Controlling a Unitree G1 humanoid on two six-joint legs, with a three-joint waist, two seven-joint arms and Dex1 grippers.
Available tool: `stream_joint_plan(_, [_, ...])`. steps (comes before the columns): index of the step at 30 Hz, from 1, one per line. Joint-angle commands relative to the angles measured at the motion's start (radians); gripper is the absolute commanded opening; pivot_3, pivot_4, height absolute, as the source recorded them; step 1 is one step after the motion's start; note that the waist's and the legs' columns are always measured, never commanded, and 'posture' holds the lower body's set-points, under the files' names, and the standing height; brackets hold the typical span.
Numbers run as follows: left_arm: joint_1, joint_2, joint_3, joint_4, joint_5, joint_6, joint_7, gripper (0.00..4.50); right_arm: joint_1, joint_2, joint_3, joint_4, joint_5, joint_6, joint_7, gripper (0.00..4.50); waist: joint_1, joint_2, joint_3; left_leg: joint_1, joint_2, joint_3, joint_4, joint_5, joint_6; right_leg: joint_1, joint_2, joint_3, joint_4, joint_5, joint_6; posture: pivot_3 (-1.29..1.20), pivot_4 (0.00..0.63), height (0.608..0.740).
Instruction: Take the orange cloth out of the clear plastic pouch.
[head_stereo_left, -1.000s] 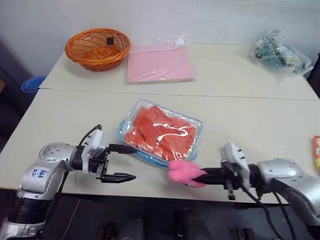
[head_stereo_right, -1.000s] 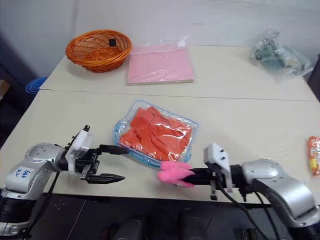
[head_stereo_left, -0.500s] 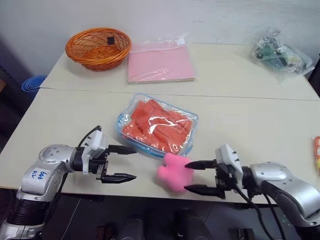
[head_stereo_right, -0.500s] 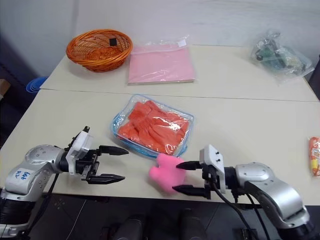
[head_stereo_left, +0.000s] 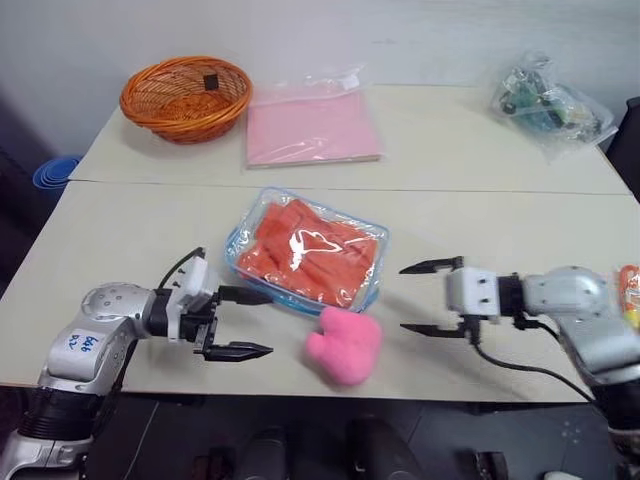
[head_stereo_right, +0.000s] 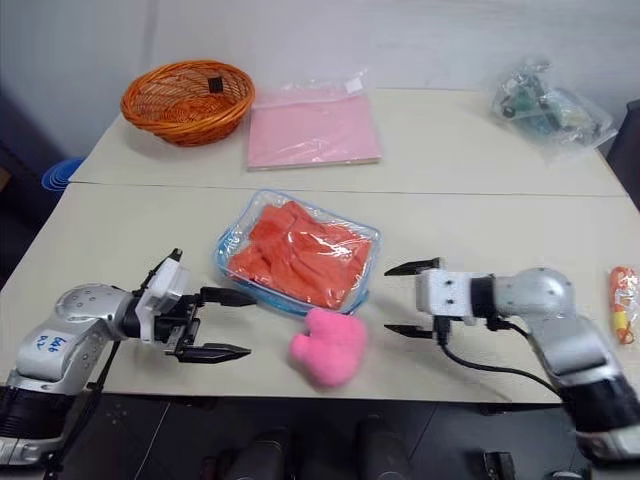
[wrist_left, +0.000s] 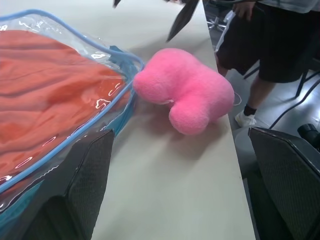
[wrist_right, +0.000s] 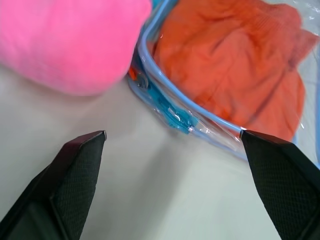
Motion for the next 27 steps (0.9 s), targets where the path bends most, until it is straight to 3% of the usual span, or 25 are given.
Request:
stream_joint_plan(1, [-0.015,0.005,0.005,0.005,0.0,-0.017,-0.009,4.5,-0.089,0.039,0.051,0.099,-0.119,-0.181,-0.055,4.48,-0.002,0.0,0.0,0.0,0.0,0.0,0.0,0.0,0.0,0.0,0.0,0.0,0.0,0.0,0.0,0.0,0.15,0.74])
stream_joint_plan(7, [-0.017,0.002,-0.001,0.012,0.0,-0.021,-0.01,4.5,-0.206,0.105,0.123,0.259,-0.205,-0.302,-0.09,4.48,-0.001,0.0,0.0,0.0,0.0,0.0,0.002,0.0,0.0,0.0,0.0,0.0,0.002,0.0,0.0,0.0,0.15,0.74])
stream_joint_plan(8, [-0.017,0.001,-0.002,0.011,-0.001,-0.02,-0.009,4.5,-0.215,0.114,0.133,0.273,-0.197,-0.306,-0.076,4.31,-0.001,0.0,0.0,0.0,0.0,0.0,0.002,0.0,0.0,0.0,0.0,0.0,0.002,0.0,0.0,0.0,0.15,0.74])
stream_joint_plan(10, [-0.017,-0.002,-0.005,0.008,-0.001,-0.02,-0.007,4.5,-0.228,0.12,0.148,0.29,-0.186,-0.308,-0.049,3.88,-0.001,0.0,0.0,0.0,0.0,0.0,0.002,0.0,0.0,0.0,0.0,0.0,0.002,0.0,0.0,0.0,0.15,0.74])
stream_joint_plan(21, [-0.037,-0.068,-0.095,-0.075,0.035,-0.017,0.054,4.5,-0.238,0.1,0.131,0.352,-0.15,-0.324,-0.018,0.22,-0.001,0.0,0.0,0.001,0.0,0.0,0.002,0.0,-0.001,0.0,0.0,0.0,0.004,0.0,0.0,0.0,0.15,0.74])
stream_joint_plan(22, [-0.049,-0.097,-0.125,-0.073,0.059,-0.026,0.076,4.5,-0.24,0.097,0.128,0.359,-0.148,-0.329,-0.018,0.02,-0.001,0.0,0.0,0.001,0.0,0.0,0.002,0.0,-0.001,0.0,0.0,0.0,0.004,0.0,0.0,0.0,0.15,0.74])
stream_joint_plan(27, [-0.13,-0.256,-0.273,-0.01,0.207,-0.076,0.201,4.5,-0.249,0.091,0.129,0.376,-0.136,-0.332,-0.011,0.02,0.003,0.0,0.0,0.002,0.0,0.0,0.004,0.0,-0.001,0.002,0.0,0.0,0.004,0.0,0.0,0.0,0.15,0.74])
